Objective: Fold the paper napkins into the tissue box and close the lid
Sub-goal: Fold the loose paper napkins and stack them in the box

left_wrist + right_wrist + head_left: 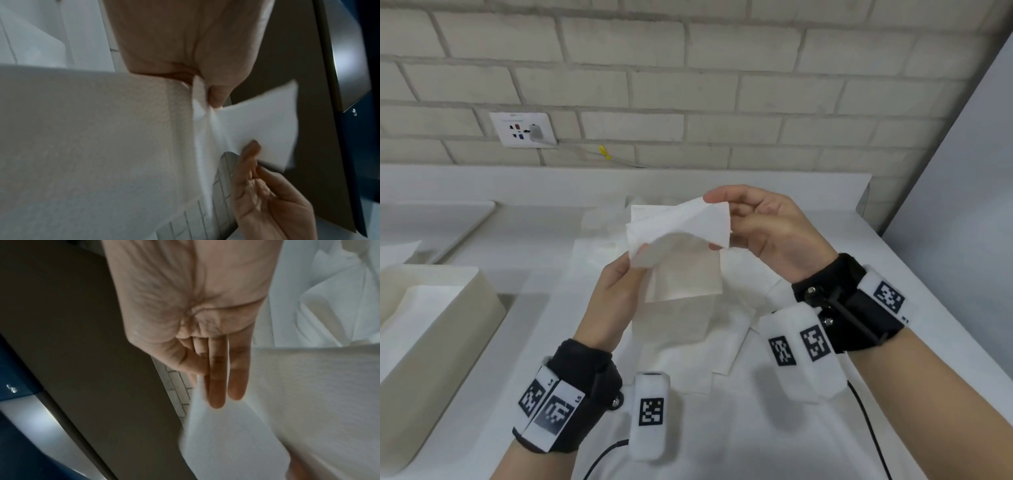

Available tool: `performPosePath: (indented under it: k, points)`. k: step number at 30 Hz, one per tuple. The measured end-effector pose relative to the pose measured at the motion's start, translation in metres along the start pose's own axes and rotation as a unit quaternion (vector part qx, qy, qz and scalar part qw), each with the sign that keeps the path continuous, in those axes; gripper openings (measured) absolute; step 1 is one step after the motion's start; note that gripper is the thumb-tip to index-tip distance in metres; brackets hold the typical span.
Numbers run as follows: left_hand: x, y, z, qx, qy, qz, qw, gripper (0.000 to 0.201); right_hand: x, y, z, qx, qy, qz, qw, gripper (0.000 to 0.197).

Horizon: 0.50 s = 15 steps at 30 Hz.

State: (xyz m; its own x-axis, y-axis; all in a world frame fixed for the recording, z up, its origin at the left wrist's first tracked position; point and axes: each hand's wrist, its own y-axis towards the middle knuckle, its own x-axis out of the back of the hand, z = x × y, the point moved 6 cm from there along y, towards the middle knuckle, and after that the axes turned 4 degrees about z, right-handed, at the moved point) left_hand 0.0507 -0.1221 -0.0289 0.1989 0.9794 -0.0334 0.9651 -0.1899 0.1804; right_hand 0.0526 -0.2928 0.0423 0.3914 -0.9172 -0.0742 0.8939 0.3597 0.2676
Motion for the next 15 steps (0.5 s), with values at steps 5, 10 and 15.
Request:
performPosePath:
  k: [5, 10, 15]
  points:
    - [-0.012, -0.006, 0.000, 0.001, 0.028, 0.059, 0.998, 0.033, 0.018, 0.004, 0.008, 0.017, -0.058, -0.113, 0.992, 0.018]
    - [-0.020, -0.007, 0.003, 0.008, 0.077, 0.112, 0.991, 0.025, 0.029, 0.005, 0.006, 0.033, -0.104, -0.210, 0.972, 0.008]
    - [-0.012, -0.004, 0.003, 0.004, 0.083, 0.095, 0.992, 0.023, 0.033, 0.002, 0.007, 0.056, -0.084, -0.238, 0.966, 0.013]
